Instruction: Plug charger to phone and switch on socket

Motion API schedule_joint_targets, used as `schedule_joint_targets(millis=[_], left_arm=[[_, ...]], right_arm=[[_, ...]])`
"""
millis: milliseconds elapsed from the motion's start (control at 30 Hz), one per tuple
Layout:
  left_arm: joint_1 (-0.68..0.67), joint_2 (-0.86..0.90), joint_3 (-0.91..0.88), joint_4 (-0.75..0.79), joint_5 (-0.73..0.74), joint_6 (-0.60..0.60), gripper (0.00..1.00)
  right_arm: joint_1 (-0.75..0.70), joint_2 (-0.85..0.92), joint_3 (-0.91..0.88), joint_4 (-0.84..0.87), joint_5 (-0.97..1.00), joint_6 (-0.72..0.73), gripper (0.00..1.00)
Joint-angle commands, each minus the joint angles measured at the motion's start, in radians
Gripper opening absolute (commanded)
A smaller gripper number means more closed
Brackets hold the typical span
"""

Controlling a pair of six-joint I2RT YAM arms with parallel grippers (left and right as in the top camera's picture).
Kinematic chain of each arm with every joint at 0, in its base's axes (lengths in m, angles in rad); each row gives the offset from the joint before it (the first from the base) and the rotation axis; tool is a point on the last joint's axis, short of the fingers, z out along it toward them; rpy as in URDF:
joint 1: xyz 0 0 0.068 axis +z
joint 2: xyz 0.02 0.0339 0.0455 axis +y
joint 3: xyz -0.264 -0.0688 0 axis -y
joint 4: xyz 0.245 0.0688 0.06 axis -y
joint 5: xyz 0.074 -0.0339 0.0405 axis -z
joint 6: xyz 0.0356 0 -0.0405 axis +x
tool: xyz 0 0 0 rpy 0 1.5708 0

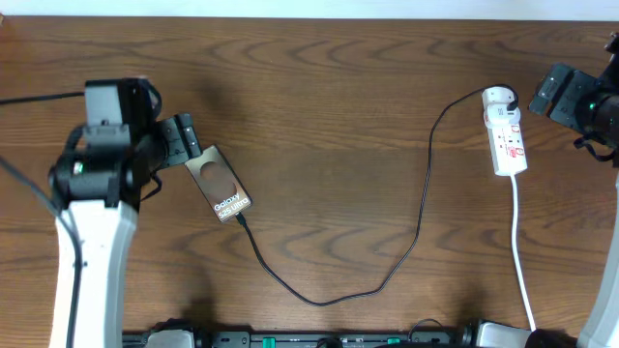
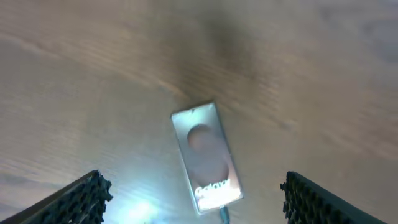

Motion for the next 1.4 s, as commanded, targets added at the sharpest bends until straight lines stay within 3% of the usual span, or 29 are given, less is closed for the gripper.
schedule_joint_targets(millis=[0, 267, 567, 867, 1100, 1367], left_arm=[[-0.003, -0.122, -0.091, 0.085, 0.003, -0.036, 0.87], [-0.003, -0.546, -0.497, 0.532, 0.066, -0.035, 0.87], [-0.003, -0.949, -0.846, 0.845, 0.074, -0.035, 0.87], [-0.003, -1.197, -1.162, 1.155, 0.074, -0.034, 0.87], [-0.003, -1.253, -1.291, 1.201, 0.074, -0.035, 0.87], [-0.003, -1.253, -1.290, 0.964, 0.077, -0.034, 0.87]], right_arm=[[0.006, 0.000, 0.001, -0.002, 0.011, 0.012, 0.99], [0.006, 0.000, 0.001, -0.002, 0.011, 0.012, 0.99], [0.006, 0.000, 0.001, -0.002, 0.011, 0.012, 0.99], [0.006, 0.000, 0.001, -0.002, 0.011, 0.012, 0.99], [0.006, 0.000, 0.001, -0.002, 0.011, 0.012, 0.99], [0.006, 0.000, 0.001, -0.002, 0.011, 0.012, 0.99]])
